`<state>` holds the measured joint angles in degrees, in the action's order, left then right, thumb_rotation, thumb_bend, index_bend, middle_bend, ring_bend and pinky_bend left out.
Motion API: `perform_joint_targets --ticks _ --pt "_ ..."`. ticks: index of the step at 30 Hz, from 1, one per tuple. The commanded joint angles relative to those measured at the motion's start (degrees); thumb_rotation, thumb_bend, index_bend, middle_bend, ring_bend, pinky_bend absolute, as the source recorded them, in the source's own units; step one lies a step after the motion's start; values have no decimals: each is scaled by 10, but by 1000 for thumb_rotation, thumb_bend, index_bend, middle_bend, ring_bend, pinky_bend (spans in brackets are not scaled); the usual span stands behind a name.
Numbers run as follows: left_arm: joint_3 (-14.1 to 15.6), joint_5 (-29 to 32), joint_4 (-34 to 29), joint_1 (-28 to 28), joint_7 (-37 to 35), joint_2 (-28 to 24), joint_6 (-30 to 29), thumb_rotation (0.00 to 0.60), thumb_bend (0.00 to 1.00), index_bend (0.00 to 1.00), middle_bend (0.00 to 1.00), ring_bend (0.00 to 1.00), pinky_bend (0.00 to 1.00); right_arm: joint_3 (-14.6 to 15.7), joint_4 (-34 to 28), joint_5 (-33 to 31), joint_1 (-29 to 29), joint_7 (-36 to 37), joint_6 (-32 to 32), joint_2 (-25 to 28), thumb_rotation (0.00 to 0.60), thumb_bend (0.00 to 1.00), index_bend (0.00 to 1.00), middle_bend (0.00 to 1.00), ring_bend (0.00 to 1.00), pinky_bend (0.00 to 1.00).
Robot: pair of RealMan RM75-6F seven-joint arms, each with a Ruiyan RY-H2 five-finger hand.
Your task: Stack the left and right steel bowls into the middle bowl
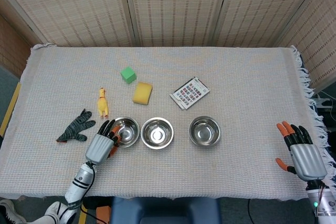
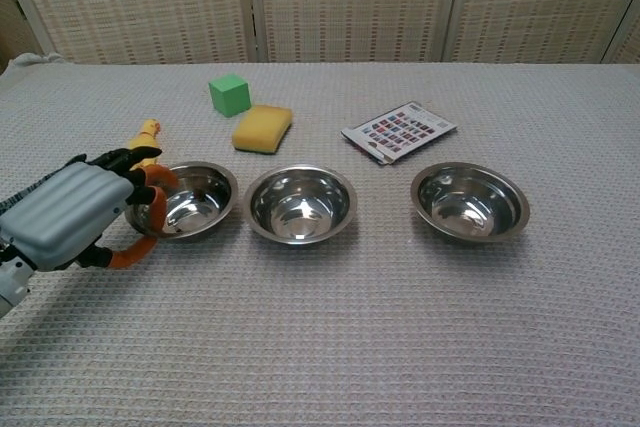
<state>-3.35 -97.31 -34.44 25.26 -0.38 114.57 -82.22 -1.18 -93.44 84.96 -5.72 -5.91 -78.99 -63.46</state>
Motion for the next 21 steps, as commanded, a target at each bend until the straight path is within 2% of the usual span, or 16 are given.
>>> perform_joint_targets --ticks 1,5,10,14,21 --pt "-2 -6 67 12 -74 47 -60 600 490 804 351 140 157 0 0 -2 0 -1 1 0 600 118 0 0 0 0" --pt "-7 -4 97 17 -88 61 -107 600 565 837 374 158 168 1 -3 -1 0 -2 2 1 600 118 0 0 0 0" --pt "-12 0 72 31 -99 57 -132 600 580 834 379 158 173 3 -5 1 -1 1 4 2 600 118 0 0 0 0" --pt "-6 -10 27 60 -72 59 -119 600 581 832 375 158 174 3 -7 4 -2 7 4 5 600 118 0 0 0 0" --pt "0 -20 -45 120 15 75 -39 600 581 819 364 158 174 4 -9 14 2 23 -9 12 600 118 0 0 0 0"
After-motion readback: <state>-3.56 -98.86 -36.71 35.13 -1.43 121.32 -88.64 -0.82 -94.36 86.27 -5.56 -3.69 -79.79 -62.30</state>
